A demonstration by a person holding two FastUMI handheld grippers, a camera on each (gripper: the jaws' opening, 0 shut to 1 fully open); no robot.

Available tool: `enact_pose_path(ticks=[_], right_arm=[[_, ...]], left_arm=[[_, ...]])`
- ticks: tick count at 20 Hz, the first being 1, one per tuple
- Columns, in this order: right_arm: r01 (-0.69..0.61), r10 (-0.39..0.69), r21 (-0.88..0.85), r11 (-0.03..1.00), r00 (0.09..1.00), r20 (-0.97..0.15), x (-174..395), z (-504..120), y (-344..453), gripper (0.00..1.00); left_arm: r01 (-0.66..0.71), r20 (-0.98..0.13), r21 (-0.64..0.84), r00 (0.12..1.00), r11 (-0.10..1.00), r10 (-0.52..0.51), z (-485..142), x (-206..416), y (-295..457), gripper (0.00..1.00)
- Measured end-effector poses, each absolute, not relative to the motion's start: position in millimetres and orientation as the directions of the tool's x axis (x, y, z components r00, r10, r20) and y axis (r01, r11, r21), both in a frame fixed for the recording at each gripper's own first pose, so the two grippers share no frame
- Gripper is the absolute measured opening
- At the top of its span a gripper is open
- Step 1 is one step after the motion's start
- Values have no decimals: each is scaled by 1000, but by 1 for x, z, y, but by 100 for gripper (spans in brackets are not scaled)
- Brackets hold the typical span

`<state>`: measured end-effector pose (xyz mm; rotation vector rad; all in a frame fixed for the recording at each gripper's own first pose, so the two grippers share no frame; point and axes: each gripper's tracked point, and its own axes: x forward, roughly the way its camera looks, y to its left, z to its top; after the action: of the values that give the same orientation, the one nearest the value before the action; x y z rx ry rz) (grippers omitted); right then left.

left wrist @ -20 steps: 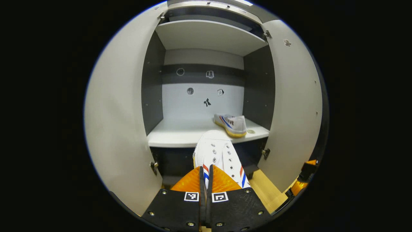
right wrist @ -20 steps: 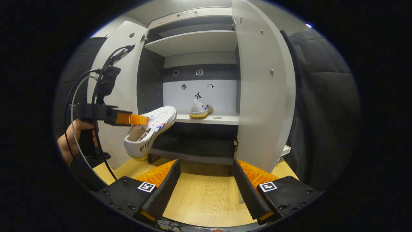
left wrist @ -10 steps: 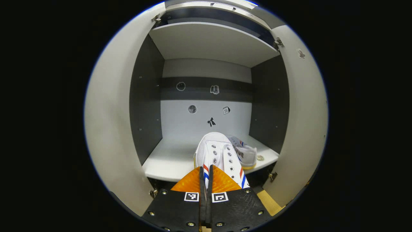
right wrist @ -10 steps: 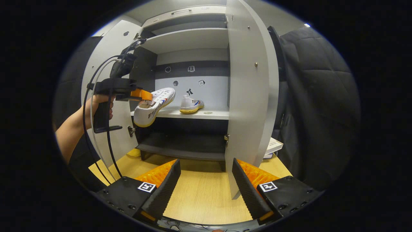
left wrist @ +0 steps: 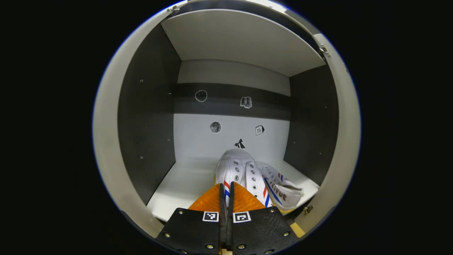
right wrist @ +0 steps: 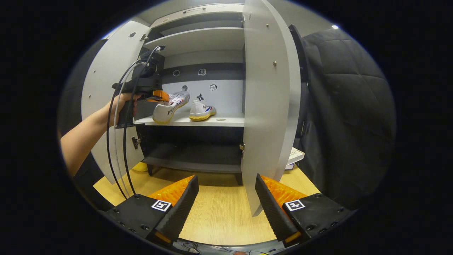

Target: Grab one shoe with the right hand and put it into the shoe cabinet, grab the other shoe with the left hand and put it into the shoe cabinet; then close the right door with the right hand and the left door with the left hand.

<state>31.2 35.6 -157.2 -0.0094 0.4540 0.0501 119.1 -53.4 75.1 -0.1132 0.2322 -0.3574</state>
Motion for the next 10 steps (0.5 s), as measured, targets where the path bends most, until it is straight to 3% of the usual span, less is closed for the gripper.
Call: enact_pose_path(ticks=[7, 10], right_arm=[[-44, 41, 4, 999, 888, -457, 35, -163, 41, 100], [-51, 51, 13, 999, 889, -456, 36, -162, 45, 98]], left_arm=[[318, -250, -154, 903, 936, -348, 50, 153, -64, 0], [304, -194, -122, 926, 945, -324, 61, 162, -60, 0]])
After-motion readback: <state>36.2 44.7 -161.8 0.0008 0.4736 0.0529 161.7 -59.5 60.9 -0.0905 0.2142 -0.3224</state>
